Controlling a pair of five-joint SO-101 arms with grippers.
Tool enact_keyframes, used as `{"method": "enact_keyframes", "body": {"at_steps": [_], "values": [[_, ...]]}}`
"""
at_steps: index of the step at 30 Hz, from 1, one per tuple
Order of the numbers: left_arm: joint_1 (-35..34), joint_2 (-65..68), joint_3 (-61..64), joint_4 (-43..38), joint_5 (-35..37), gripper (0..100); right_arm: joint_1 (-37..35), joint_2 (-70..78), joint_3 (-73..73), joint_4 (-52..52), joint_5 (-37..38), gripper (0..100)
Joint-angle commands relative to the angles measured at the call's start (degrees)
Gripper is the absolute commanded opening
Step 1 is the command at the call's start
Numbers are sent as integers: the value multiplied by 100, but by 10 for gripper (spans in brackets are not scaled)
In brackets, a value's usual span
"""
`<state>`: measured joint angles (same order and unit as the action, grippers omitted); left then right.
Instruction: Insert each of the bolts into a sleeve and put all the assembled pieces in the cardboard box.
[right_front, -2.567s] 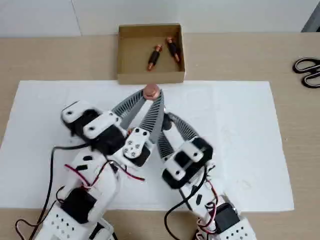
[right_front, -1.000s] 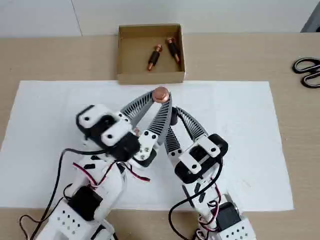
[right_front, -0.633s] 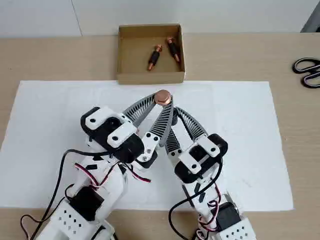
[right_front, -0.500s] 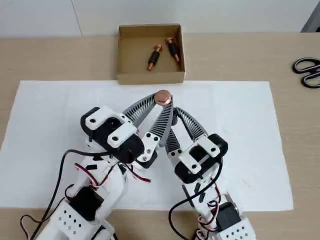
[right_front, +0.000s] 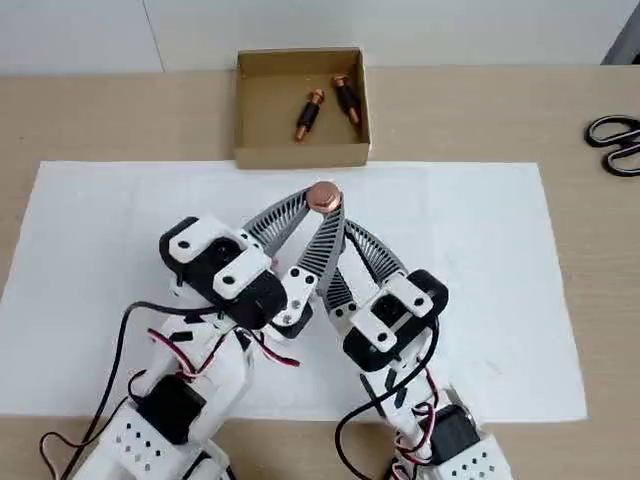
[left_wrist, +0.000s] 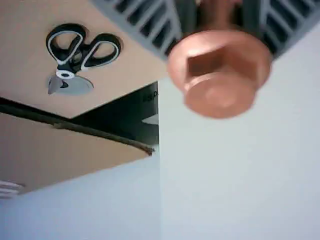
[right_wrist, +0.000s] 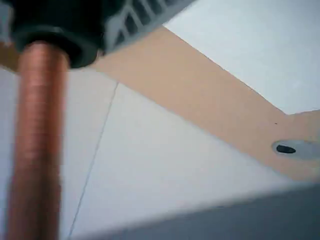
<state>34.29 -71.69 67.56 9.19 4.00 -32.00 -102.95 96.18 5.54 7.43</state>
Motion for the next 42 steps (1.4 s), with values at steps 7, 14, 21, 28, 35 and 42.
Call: {"method": "enact_keyframes", "body": {"at_steps": [7,14,21,28,35,42], "values": [[18,-9,-189,527,-44,6,198,-101,35,-136,-44,4],[-9,-9,-189,914,-765,8,198,-101,35,-136,-44,4],[-9,0,-180,985,-941,8,198,-101,35,-136,-44,4],[-18,0,-180,1020,-941,62,198,-101,35,-136,-44,4],[-26,-9,-207,1574,-941,160,198,-101,26,-136,-44,4],[-563,-44,-453,1565,-941,161,207,-101,26,-136,-44,4]]}}
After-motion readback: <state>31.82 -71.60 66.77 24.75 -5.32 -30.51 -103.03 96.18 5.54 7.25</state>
